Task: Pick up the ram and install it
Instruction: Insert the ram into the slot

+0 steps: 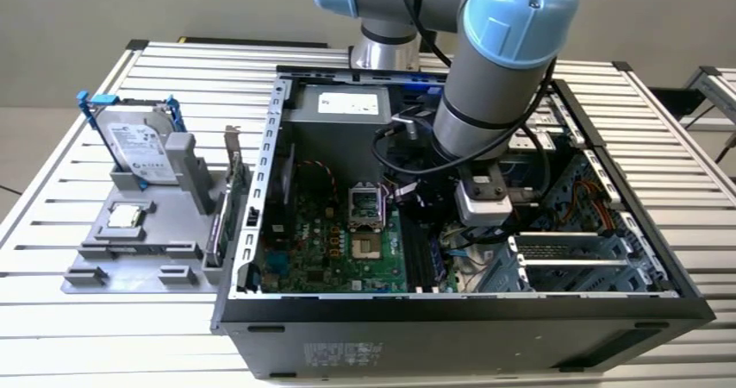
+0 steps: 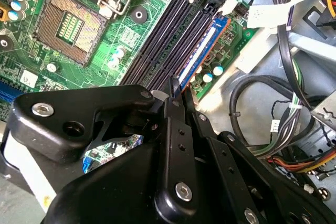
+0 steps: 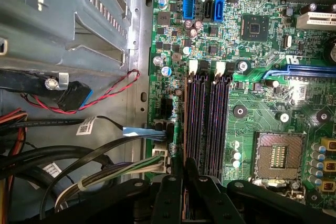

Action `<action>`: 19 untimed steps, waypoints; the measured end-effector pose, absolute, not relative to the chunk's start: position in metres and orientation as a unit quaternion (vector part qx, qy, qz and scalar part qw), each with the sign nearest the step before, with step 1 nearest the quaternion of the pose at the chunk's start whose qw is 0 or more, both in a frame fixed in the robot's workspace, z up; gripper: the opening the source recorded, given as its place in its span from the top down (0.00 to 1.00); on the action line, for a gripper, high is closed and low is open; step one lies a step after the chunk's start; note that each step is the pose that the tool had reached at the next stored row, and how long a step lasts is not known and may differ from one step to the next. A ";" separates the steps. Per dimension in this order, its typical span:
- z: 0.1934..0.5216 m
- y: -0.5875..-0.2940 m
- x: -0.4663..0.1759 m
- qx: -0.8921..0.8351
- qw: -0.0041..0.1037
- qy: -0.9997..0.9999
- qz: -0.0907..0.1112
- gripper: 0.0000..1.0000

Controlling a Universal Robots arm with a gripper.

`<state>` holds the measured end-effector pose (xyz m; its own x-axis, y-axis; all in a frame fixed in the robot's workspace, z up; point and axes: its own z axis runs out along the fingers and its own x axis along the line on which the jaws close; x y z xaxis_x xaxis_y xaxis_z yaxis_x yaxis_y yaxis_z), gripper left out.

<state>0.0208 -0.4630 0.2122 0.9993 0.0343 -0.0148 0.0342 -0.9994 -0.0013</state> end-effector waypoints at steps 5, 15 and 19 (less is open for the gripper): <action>0.213 -0.463 0.021 -1.000 0.000 -0.017 0.007 1.00; 0.215 -0.463 0.018 -1.000 0.000 -0.014 0.007 1.00; 0.215 -0.463 0.017 -1.000 0.000 -0.012 0.007 1.00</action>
